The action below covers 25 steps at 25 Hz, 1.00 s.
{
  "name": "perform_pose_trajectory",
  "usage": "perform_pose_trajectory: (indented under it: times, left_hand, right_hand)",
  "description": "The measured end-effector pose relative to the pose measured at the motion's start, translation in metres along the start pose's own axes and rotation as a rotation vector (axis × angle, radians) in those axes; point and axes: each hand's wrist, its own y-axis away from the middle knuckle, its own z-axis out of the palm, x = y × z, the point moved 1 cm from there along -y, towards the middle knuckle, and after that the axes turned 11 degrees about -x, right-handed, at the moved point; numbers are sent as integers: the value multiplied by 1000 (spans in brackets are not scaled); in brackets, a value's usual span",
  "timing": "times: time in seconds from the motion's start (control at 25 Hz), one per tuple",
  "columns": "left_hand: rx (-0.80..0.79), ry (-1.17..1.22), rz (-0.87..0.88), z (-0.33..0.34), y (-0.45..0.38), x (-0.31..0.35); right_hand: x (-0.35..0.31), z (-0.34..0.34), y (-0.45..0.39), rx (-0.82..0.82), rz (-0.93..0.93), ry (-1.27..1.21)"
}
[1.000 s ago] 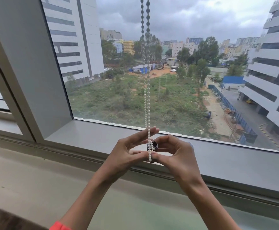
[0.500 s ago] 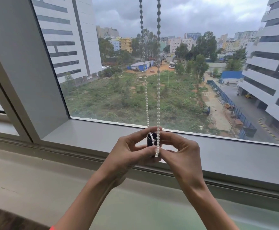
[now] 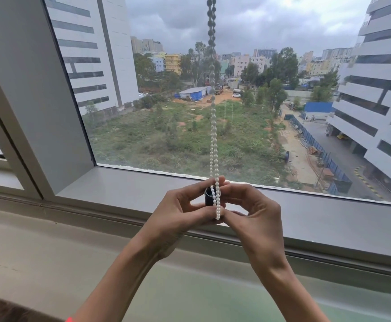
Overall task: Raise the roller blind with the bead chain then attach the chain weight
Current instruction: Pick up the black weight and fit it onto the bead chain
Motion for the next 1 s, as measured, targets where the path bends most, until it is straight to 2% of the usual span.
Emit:
perform_pose_trajectory:
  times: [0.12,0.36,0.44,0.52,0.6,0.8,1.0]
  left_hand:
    - [64,15,40,0,1,-3]
    - [76,1,41,1,2,-2]
    - [92,-5,46,0,1,-1]
    - [105,-14,53,-3,1,1]
    - [127,0,53,-7,2,1]
    - [125,8,33,-8,-1,1]
    - [115,3,15,-4,-4,4]
  right_hand:
    - [2,-4,-1,-71,30,-49]
    - [-5,-13,-3,-167,39,-33]
    - [-12,-34,-16,-104,58,-9]
    - [-14,-64,-34,41,84,113]
    - [-9,-87,-44,87,157,296]
    - [23,-94,-42,-38,378,521]
    - [42,-82,-44,-49,370,665]
